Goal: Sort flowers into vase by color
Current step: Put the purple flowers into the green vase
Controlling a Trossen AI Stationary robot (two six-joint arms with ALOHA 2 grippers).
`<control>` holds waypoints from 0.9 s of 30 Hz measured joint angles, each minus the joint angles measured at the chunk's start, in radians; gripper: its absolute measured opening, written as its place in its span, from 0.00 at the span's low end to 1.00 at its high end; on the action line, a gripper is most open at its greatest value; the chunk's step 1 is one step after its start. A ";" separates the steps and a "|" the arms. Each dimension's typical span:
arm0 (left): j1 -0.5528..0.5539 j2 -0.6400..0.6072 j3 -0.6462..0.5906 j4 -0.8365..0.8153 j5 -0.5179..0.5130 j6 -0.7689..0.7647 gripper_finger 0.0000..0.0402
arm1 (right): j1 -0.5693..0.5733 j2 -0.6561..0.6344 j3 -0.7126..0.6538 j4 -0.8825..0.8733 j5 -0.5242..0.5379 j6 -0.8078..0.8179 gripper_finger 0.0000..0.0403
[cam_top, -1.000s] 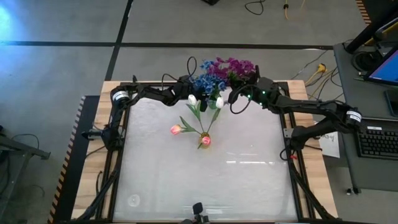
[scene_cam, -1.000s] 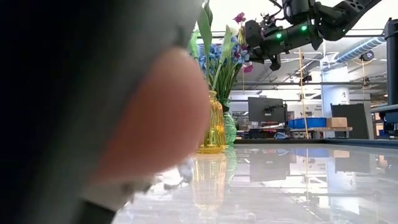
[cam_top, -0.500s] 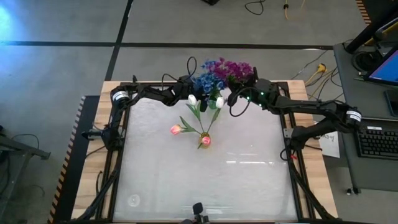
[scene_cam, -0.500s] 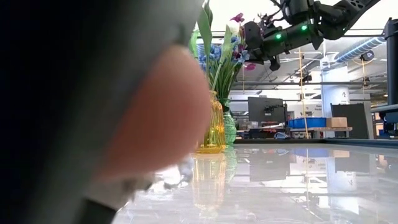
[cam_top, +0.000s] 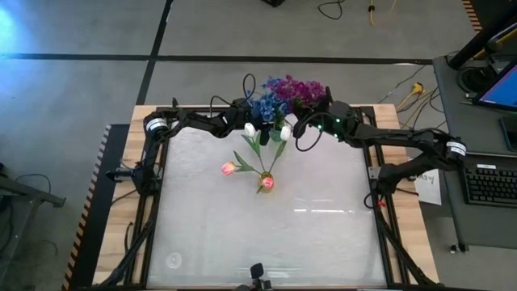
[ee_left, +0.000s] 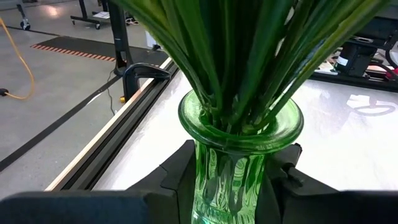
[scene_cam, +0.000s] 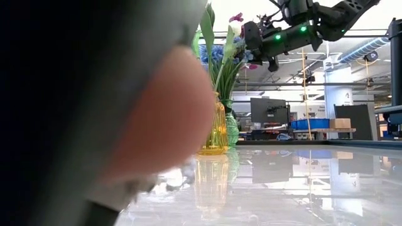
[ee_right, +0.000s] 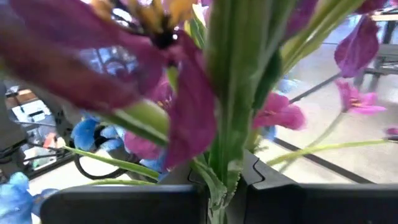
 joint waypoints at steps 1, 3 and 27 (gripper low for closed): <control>0.000 0.000 0.000 0.000 0.000 0.000 0.25 | 0.001 0.011 0.012 -0.004 -0.012 -0.003 0.03; 0.000 0.000 0.000 0.000 -0.002 0.000 0.25 | 0.002 0.041 0.039 -0.047 -0.025 -0.005 0.03; -0.002 0.000 0.000 0.001 -0.007 0.000 0.25 | 0.004 0.079 0.120 -0.213 -0.064 0.033 0.03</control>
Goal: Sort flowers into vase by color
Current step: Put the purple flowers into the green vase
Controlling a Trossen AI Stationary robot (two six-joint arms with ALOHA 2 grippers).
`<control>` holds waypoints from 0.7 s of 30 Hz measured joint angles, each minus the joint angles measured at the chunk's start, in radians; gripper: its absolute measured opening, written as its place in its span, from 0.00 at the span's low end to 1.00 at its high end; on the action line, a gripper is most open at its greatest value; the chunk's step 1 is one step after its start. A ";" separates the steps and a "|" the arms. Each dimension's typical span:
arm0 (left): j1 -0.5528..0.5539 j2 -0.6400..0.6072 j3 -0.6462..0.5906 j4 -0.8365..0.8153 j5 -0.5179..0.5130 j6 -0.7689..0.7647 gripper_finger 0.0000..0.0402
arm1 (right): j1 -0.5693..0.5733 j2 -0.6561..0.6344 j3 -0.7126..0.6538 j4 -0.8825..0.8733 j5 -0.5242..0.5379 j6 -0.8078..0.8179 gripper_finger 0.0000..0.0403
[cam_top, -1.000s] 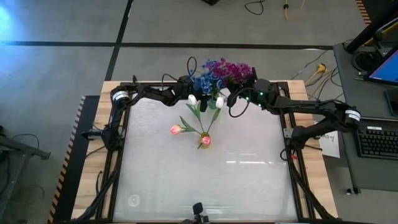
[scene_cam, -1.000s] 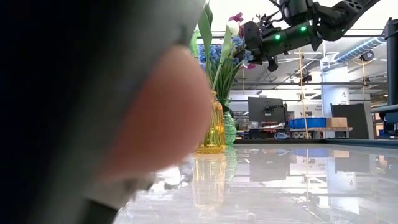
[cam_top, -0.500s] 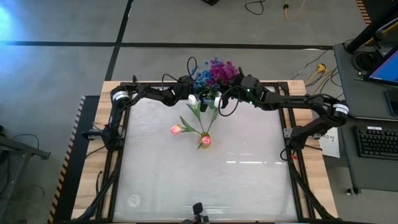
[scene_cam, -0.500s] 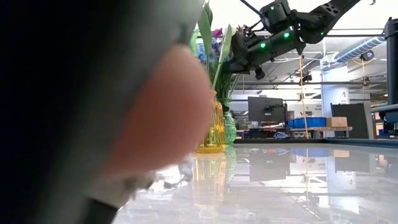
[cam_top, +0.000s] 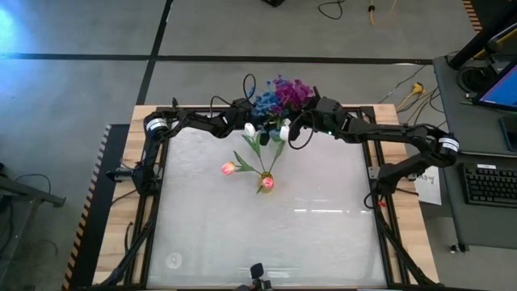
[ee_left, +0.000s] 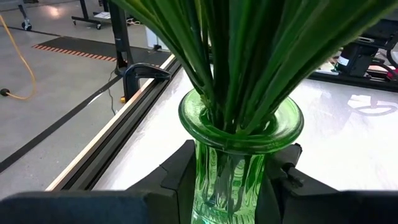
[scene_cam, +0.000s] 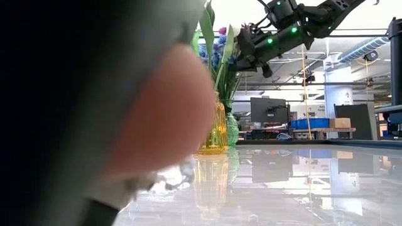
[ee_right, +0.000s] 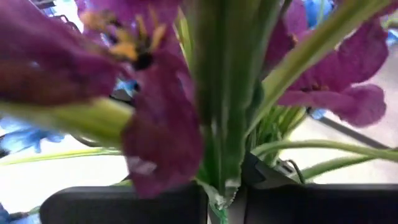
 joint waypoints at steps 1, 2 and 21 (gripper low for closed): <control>0.000 0.000 0.000 0.000 0.000 0.000 0.25 | 0.000 -0.002 0.000 -0.010 0.005 0.008 0.03; 0.000 0.000 0.000 0.000 0.000 0.000 0.25 | 0.000 -0.002 0.000 -0.018 0.010 0.009 0.04; 0.000 0.000 0.000 0.000 -0.001 -0.002 0.25 | 0.003 -0.109 -0.001 -0.096 0.031 0.028 0.45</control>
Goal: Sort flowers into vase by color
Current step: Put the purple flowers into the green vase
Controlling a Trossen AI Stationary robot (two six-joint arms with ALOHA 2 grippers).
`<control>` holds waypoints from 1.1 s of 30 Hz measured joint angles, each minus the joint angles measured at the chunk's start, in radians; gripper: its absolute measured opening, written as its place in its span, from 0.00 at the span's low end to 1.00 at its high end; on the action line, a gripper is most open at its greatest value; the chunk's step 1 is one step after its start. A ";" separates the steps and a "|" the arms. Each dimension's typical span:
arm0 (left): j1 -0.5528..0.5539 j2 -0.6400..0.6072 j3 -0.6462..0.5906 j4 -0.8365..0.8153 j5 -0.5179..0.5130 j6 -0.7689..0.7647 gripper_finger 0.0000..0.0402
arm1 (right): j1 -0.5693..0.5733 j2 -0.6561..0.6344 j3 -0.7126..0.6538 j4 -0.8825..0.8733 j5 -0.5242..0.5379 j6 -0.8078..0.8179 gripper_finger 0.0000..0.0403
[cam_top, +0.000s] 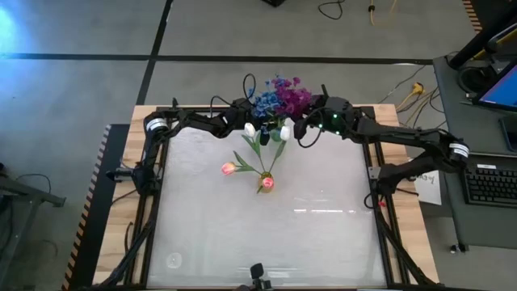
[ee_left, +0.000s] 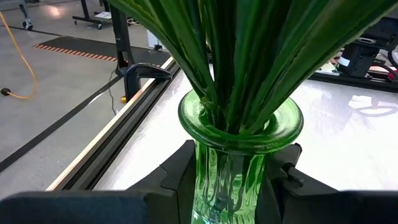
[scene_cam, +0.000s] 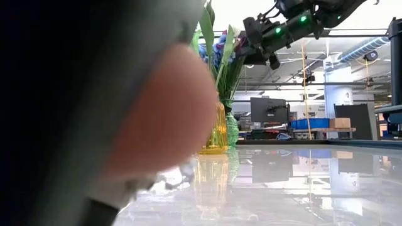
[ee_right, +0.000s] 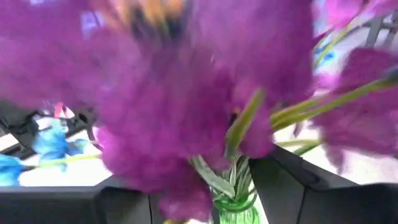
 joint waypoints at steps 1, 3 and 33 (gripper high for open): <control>0.000 0.000 0.000 0.000 0.000 0.000 0.25 | 0.000 -0.011 0.000 0.000 0.000 0.000 0.45; 0.000 0.000 0.000 0.000 0.000 0.000 0.25 | 0.000 -0.022 0.000 0.000 0.005 -0.002 0.44; 0.000 0.000 0.000 0.000 0.000 -0.011 0.25 | -0.001 0.106 0.001 0.018 0.018 -0.028 0.08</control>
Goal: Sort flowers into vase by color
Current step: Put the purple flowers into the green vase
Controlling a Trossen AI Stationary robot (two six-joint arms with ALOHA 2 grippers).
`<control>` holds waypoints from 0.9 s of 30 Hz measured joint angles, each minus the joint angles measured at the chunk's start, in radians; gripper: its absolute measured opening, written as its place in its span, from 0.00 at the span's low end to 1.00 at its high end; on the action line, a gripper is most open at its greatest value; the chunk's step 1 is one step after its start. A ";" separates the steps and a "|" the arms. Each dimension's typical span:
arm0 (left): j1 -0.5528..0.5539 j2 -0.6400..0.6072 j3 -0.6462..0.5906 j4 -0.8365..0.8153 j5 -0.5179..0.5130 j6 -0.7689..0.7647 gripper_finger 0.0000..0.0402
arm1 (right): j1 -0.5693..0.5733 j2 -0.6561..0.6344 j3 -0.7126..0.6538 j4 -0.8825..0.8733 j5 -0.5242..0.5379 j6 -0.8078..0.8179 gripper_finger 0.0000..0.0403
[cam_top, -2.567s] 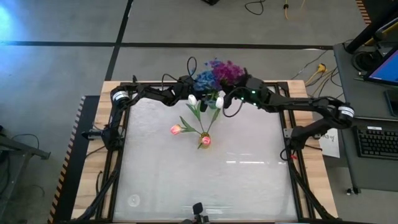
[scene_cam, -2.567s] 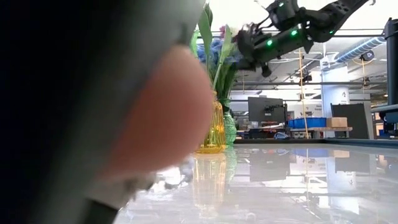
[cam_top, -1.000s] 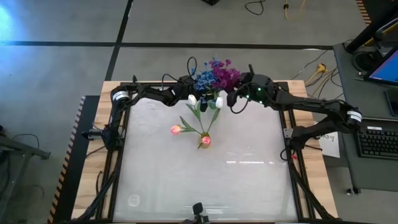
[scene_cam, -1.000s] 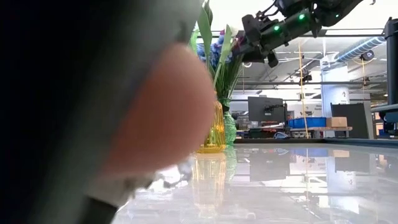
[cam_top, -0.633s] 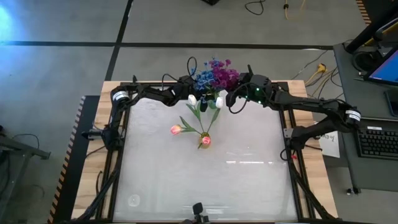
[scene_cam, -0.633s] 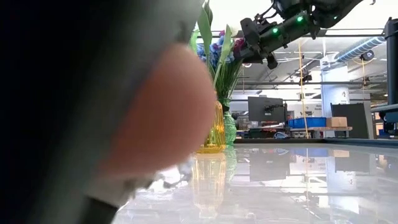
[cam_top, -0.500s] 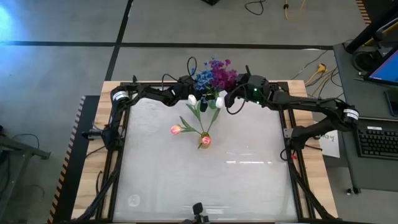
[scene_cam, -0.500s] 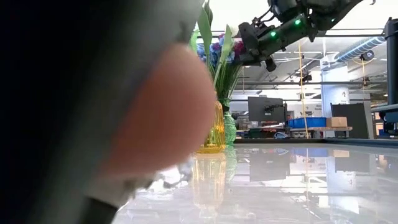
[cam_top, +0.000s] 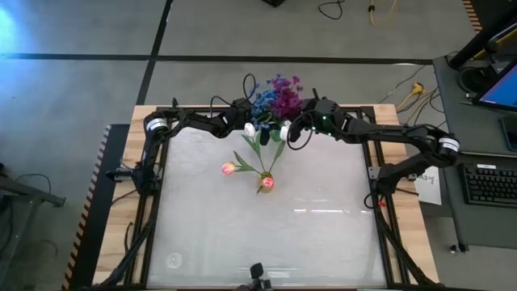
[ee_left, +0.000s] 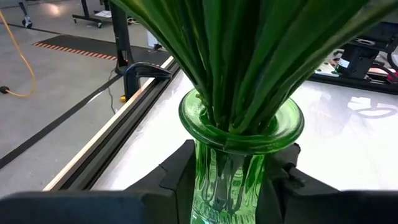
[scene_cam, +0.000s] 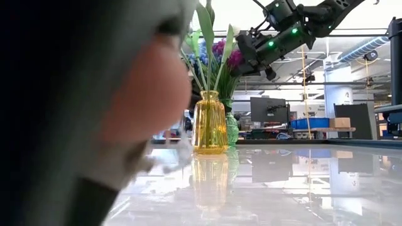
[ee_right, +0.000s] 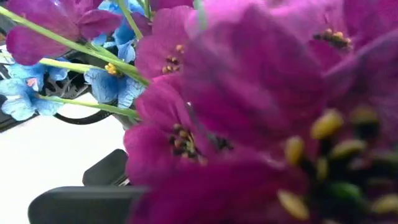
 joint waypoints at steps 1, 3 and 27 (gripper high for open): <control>0.000 0.000 0.000 0.001 0.000 -0.003 0.26 | 0.000 -0.004 0.000 -0.003 0.000 0.000 0.09; 0.000 0.000 0.000 0.005 0.000 -0.008 0.28 | 0.000 -0.009 0.000 -0.002 0.000 0.000 0.11; 0.001 -0.069 -0.003 -0.039 0.000 -0.102 0.53 | 0.000 -0.130 -0.001 -0.159 -0.001 0.065 0.49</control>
